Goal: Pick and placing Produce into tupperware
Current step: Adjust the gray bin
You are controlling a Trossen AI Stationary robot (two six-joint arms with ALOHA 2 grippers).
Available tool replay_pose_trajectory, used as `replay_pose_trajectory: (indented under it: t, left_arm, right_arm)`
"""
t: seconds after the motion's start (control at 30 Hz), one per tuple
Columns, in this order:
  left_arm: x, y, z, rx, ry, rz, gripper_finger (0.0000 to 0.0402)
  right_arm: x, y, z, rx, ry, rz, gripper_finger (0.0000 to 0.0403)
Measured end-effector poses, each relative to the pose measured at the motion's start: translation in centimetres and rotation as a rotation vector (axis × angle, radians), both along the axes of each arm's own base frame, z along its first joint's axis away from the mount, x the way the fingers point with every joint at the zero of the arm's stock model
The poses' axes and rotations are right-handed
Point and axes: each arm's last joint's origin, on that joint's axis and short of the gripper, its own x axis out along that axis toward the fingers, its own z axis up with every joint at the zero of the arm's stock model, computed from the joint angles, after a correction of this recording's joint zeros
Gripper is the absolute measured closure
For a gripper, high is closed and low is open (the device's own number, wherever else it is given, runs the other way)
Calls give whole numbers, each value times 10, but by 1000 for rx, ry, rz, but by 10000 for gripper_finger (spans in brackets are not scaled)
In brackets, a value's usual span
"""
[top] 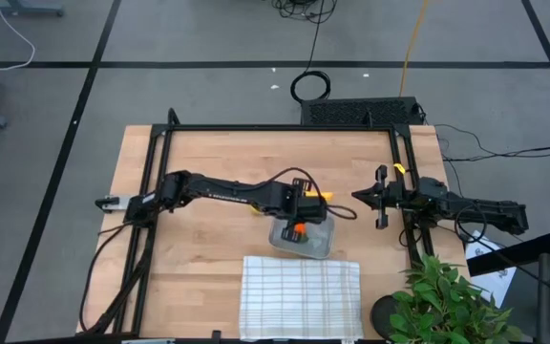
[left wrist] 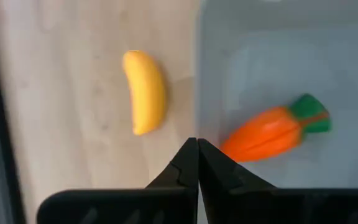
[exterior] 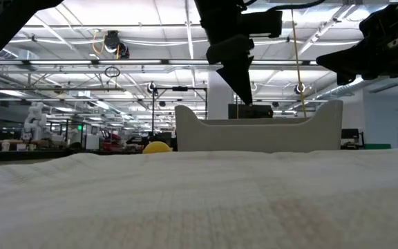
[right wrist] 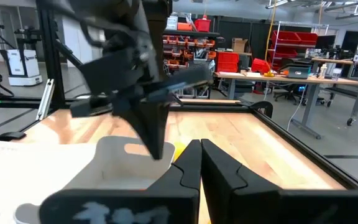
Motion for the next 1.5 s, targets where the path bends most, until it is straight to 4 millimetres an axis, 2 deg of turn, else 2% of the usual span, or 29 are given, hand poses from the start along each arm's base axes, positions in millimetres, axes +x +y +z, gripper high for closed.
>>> replay_pose_trajectory:
  t: [0.1,0.27,0.43,0.7,1.23,1.5]
  left_arm:
    - [-1,11,1,2,-5,72,400]
    - [-5,28,-9,-9,34,161,400]
    - [-8,34,-14,-19,67,208,400]
    - [-16,32,-21,-47,145,237,400]
    - [-18,14,-21,-98,176,192,400]
    - [-19,14,-22,-94,184,198,399]
  right_arm:
    - [0,0,0,1,5,0,403]
    - [0,0,-1,1,10,0,403]
    - [0,0,-1,1,10,0,403]
    - [0,0,-1,1,10,0,403]
    - [0,0,-1,1,10,0,403]
    - [0,0,-1,1,10,0,403]
